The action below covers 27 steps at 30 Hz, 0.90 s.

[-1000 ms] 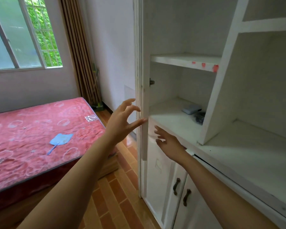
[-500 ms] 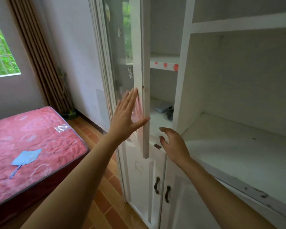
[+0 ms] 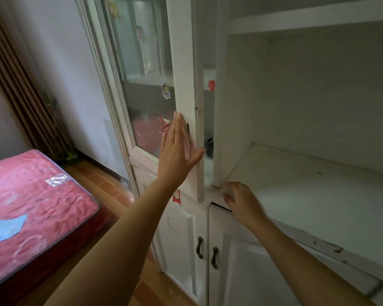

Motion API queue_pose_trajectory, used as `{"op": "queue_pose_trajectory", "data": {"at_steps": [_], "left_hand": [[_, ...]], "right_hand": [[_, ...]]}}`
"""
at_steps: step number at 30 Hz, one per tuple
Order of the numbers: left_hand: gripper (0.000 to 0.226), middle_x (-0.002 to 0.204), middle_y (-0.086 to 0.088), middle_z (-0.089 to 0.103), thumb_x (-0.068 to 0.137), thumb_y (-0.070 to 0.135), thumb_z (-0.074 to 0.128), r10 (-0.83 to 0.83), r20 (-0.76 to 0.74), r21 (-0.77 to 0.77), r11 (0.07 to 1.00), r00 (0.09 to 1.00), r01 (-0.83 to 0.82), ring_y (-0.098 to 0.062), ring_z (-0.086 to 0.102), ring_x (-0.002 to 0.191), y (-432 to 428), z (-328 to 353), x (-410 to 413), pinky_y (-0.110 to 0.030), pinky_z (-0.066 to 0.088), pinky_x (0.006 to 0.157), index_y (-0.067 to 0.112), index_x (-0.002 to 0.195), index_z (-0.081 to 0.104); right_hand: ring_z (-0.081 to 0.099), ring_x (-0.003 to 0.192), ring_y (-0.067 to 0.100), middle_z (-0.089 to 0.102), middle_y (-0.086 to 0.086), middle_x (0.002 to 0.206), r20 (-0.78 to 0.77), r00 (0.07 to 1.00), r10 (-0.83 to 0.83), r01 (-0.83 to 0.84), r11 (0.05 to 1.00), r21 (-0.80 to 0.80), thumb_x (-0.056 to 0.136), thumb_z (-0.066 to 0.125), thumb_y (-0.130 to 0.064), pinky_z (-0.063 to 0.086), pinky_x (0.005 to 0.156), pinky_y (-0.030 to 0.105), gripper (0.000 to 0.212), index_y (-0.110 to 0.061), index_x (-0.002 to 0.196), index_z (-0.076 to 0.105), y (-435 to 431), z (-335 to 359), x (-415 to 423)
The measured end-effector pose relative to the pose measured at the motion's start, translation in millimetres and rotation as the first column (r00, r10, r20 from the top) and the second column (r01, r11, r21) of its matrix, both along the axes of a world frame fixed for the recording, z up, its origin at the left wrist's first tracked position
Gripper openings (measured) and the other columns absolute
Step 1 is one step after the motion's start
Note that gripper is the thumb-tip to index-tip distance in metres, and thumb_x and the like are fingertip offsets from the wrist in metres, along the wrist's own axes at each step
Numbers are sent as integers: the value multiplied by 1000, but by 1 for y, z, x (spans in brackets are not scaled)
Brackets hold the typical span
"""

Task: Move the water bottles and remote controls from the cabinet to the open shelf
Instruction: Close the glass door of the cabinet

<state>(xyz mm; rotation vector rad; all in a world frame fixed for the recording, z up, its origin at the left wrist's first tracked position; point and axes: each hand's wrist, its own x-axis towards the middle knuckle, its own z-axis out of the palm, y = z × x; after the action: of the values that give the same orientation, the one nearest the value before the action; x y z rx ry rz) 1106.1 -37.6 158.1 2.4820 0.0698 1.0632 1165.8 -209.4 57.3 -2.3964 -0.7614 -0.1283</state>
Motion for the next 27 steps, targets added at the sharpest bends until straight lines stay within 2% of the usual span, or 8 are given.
{"op": "queue_pose_trajectory", "data": {"at_steps": [4, 9, 15, 21, 27], "left_hand": [[99, 156, -4, 1, 80, 49, 58, 18, -3, 7, 1000, 1000, -18, -15, 1, 143, -2, -2, 12, -42, 8, 118, 17, 143, -11], [99, 156, -7, -1, 77, 56, 51, 35, 7, 34, 999, 999, -35, -14, -1, 142, -6, -3, 28, -41, 8, 118, 15, 141, -12], [99, 156, -9, -1, 75, 64, 42, 43, 17, 27, 999, 999, -44, -15, -1, 141, -9, -6, 46, -43, 10, 117, 13, 143, -9], [101, 156, -10, 0, 74, 65, 44, 42, 21, 6, 999, 999, -42, -19, 1, 143, -13, -8, 57, -48, 13, 117, 12, 143, -8], [98, 155, -12, 1, 75, 64, 42, 29, 46, -32, 999, 999, -27, -22, 3, 143, -17, -10, 65, -49, 13, 117, 10, 143, -5]], "right_hand": [[53, 98, 33, 63, 16, 107, 123, 991, 50, -26, 981, -190, 87, 51, -23, 46, 81, 39, 27, -6, 107, 59, 3, -5, 12], [62, 77, 26, 67, 4, 85, 248, 969, -5, 89, 941, -328, 77, 39, -46, 50, 62, 33, 41, -16, 87, 64, 5, -14, 18], [60, 85, 28, 67, 6, 91, 257, 966, -3, 85, 947, -310, 75, 32, -53, 48, 69, 36, 51, -14, 90, 63, 7, -16, 25], [61, 86, 28, 66, 7, 94, 260, 965, -8, 80, 960, -269, 73, 32, -53, 48, 72, 37, 54, -13, 90, 64, 7, -19, 26], [62, 76, 21, 66, 1, 83, 315, 947, -58, 145, 955, -260, 70, 36, -52, 49, 64, 31, 45, -18, 79, 65, 8, -23, 29]]}}
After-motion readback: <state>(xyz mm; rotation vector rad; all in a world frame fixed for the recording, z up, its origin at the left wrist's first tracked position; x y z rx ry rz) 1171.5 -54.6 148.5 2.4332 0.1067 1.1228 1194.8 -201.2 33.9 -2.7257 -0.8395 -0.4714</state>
